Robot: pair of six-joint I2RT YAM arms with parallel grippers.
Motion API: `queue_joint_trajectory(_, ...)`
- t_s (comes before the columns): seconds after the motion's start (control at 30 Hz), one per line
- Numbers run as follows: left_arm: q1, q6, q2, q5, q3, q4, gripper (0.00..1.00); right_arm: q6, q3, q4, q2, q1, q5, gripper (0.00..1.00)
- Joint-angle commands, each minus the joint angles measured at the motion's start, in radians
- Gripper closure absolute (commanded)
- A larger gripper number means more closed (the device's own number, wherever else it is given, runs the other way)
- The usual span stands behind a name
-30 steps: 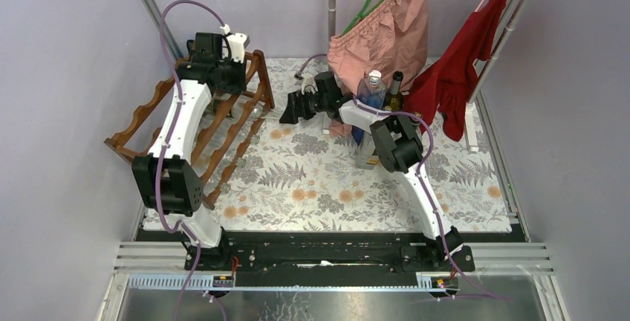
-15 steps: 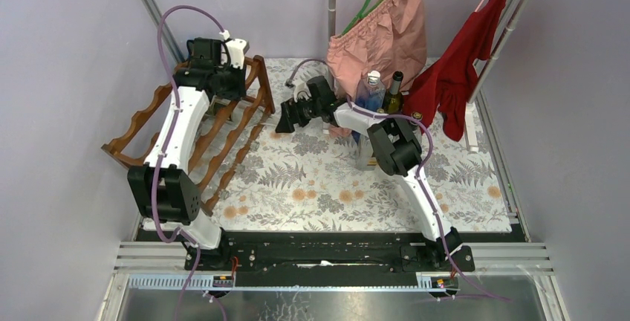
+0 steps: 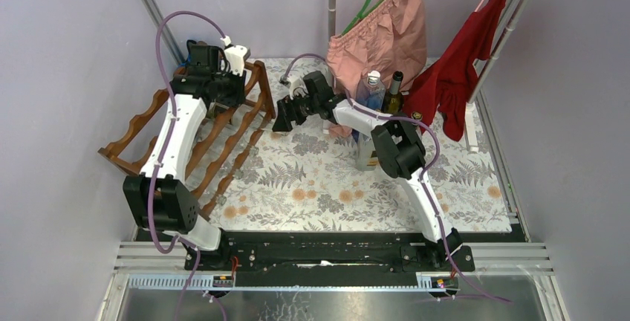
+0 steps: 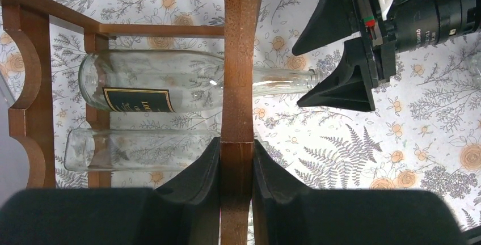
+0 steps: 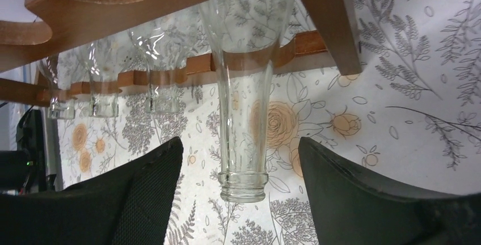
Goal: Put the wine bottle on the wine rack
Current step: Place the wine bottle in the wine rack.
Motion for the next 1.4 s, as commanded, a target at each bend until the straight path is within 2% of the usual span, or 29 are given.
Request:
queue_joint_trajectory(0.0,0.0,-0.006,-0.036,0.062,-0.041,-0.16,0.85,-0.033,0.056,-0.071,-0.058,0.007,-0.066,0.21)
queue_joint_trajectory(0.17,0.0,0.015,-0.063,0.082,-0.064,-0.16,0.85,-0.081,0.086,-0.155,-0.03,0.02,-0.081,0.23)
queue_joint_trajectory(0.3,-0.002,0.026,-0.077,0.108,-0.085,-0.16,0.85,-0.05,0.083,-0.142,-0.018,0.025,-0.105,0.26)
queue_joint_trajectory(0.43,-0.002,0.028,-0.079,0.118,-0.084,-0.16,0.85,-0.038,0.147,-0.191,0.031,0.037,-0.105,0.26)
queue_joint_trajectory(0.5,-0.003,0.025,-0.076,0.123,-0.075,-0.161,0.85,0.001,0.139,-0.169,0.043,0.038,-0.114,0.27)
queue_joint_trajectory(0.6,-0.005,0.024,-0.071,0.127,-0.063,-0.16,0.85,0.063,0.131,-0.139,0.061,0.038,-0.138,0.34)
queue_joint_trajectory(0.83,-0.008,0.018,-0.064,0.136,-0.059,-0.16,0.85,0.087,0.152,-0.157,0.099,0.041,-0.143,0.32)
queue_joint_trajectory(0.93,-0.009,0.015,-0.06,0.137,-0.058,-0.16,0.86,0.108,0.172,-0.141,0.116,0.041,-0.148,0.35)
queue_joint_trajectory(1.0,-0.009,0.013,-0.061,0.135,-0.055,-0.16,0.86,0.133,0.178,-0.117,0.124,0.041,-0.166,0.44)
queue_joint_trajectory(1.1,-0.009,0.012,-0.065,0.133,-0.056,-0.161,0.86,0.187,0.175,-0.066,0.13,0.04,-0.217,0.75)
queue_joint_trajectory(1.17,-0.009,0.013,-0.067,0.131,-0.057,-0.16,0.86,0.245,0.128,0.025,0.114,0.038,-0.25,0.92)
queue_joint_trajectory(1.23,-0.009,0.013,-0.07,0.128,-0.058,-0.16,0.86,0.315,0.056,0.146,0.084,0.036,-0.278,1.0)
queue_joint_trajectory(1.37,-0.009,0.012,-0.068,0.123,-0.057,-0.16,0.86,0.493,-0.095,0.418,0.024,0.022,-0.304,1.0)
